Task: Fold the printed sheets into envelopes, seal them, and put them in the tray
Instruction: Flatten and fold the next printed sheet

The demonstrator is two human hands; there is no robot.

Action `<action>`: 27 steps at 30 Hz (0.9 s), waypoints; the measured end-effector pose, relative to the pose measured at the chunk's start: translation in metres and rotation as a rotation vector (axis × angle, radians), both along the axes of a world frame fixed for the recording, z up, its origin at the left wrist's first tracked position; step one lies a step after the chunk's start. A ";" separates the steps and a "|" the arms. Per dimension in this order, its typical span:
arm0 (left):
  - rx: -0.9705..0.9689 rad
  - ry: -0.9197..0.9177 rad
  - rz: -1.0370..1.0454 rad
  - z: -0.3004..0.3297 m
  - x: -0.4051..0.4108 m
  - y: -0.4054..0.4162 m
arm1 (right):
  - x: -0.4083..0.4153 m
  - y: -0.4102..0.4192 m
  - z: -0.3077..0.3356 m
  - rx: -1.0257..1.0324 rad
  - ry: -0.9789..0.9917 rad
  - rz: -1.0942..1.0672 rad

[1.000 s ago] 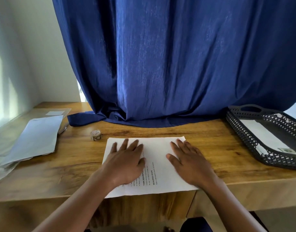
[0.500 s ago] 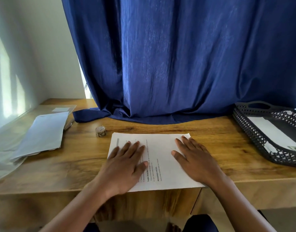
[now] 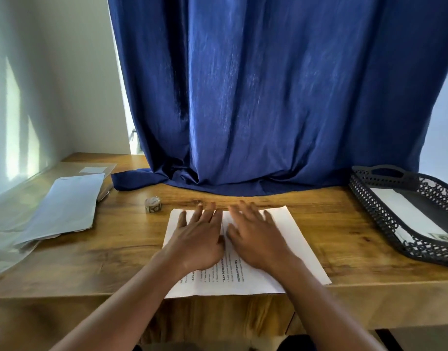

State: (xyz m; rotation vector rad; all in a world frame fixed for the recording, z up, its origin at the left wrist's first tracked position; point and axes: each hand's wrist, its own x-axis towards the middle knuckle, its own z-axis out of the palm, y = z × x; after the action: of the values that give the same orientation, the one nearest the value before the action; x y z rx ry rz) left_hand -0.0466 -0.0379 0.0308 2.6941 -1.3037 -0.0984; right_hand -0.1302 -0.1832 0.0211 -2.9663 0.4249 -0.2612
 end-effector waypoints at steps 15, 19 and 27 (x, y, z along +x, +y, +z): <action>-0.020 -0.073 0.004 -0.035 0.013 0.002 | -0.024 -0.071 -0.014 0.070 0.121 -0.216; -0.014 -0.073 0.008 -0.035 0.011 0.001 | -0.022 -0.060 -0.007 -0.022 0.098 -0.253; -0.010 -0.085 0.000 -0.033 0.011 0.004 | -0.022 0.011 -0.022 0.051 0.053 0.044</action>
State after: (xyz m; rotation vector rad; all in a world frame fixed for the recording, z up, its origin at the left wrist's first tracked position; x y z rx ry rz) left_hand -0.0359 -0.0341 -0.0026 2.7176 -1.3230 0.0232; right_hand -0.1527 -0.1721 -0.0008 -2.9339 0.3665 -0.1644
